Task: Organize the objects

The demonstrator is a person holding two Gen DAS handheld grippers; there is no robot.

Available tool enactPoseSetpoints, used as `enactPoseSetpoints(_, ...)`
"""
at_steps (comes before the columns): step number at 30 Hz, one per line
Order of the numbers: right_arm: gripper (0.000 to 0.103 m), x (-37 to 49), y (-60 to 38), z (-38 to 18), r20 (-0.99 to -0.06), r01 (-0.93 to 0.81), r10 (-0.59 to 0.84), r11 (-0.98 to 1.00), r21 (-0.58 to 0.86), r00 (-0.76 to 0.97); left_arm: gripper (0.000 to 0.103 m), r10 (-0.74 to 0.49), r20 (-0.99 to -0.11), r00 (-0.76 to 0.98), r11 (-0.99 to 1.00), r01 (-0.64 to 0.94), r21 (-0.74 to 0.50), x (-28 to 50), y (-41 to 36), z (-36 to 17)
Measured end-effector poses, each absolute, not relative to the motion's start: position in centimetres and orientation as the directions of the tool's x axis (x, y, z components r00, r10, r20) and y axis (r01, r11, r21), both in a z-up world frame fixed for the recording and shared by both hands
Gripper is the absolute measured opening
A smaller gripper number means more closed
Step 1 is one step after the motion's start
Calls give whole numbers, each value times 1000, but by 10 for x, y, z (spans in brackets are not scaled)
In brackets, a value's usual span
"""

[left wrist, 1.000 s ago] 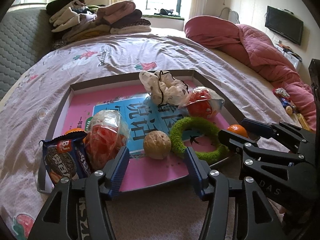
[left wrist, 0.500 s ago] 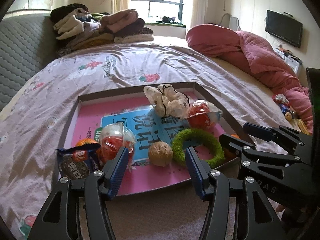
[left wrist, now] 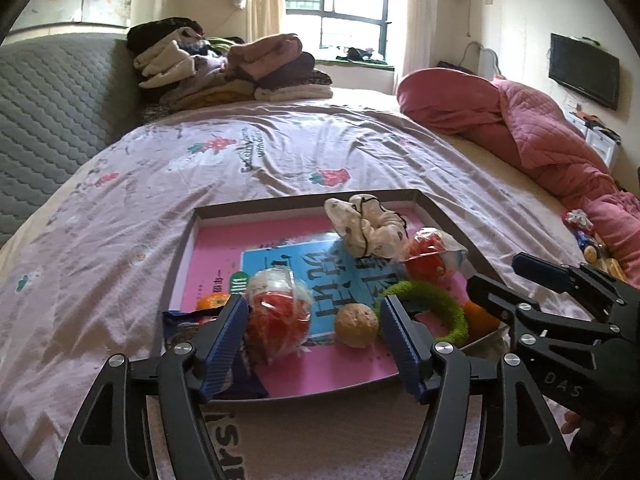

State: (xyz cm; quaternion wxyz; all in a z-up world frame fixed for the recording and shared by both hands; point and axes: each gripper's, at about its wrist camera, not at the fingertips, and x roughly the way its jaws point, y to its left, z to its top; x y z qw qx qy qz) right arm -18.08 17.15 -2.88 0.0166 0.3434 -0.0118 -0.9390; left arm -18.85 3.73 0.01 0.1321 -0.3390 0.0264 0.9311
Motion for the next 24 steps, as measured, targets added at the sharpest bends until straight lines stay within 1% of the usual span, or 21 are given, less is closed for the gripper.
enactPoseSetpoints(24, 61, -147, 168, 4, -540, 54, -85, -996, 73, -837, 71, 133, -606, -785, -987, -161, -7, -155, 15, 20)
